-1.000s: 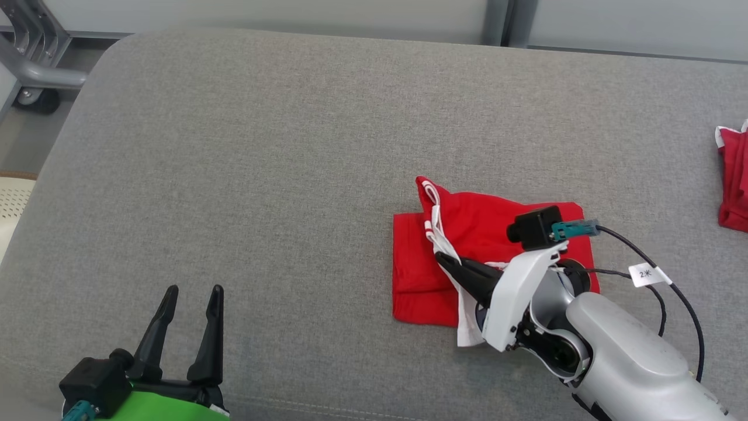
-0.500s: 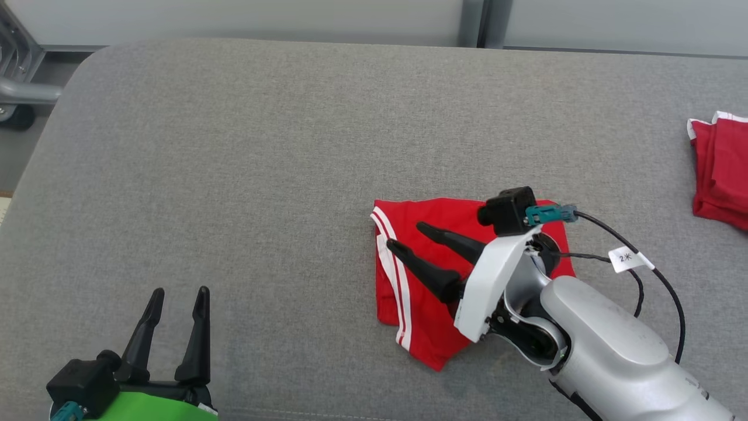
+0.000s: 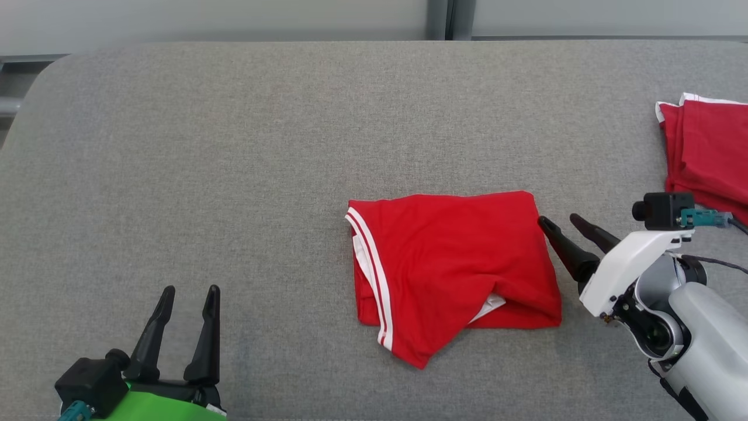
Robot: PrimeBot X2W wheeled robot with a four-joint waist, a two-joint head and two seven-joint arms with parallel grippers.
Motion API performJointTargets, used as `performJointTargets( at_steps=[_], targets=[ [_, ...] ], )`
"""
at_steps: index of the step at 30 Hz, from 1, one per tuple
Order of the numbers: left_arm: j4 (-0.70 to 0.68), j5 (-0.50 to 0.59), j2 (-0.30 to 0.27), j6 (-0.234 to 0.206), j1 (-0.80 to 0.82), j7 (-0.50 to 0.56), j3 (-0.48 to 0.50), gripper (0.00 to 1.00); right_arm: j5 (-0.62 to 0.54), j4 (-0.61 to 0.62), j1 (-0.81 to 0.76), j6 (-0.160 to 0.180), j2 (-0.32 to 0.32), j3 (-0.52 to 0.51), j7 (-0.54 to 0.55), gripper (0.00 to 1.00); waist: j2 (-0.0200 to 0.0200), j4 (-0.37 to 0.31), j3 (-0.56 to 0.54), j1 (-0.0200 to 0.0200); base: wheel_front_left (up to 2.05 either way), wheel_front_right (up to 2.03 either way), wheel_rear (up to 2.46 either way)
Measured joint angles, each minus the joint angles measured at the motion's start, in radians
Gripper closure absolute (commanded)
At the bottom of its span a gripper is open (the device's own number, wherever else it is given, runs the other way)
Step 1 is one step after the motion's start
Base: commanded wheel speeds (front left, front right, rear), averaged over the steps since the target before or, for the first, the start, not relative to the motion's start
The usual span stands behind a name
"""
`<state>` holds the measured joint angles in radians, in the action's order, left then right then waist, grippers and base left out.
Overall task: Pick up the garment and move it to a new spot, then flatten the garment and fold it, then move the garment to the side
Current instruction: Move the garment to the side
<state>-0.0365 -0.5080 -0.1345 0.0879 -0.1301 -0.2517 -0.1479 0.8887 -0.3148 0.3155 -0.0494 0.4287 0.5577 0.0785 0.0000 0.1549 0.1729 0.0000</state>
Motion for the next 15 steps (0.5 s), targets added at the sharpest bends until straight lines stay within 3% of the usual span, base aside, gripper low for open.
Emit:
performJointTargets(
  at_steps=[15],
  targets=[
    [0.001,0.001,0.000,0.001,0.028,0.000,-0.016,0.00,0.105,-0.098,-0.017,-0.014,-0.058,-0.012,0.028,0.00,0.0000,0.035,0.052,0.0000,0.00,0.00,0.00]
  ],
)
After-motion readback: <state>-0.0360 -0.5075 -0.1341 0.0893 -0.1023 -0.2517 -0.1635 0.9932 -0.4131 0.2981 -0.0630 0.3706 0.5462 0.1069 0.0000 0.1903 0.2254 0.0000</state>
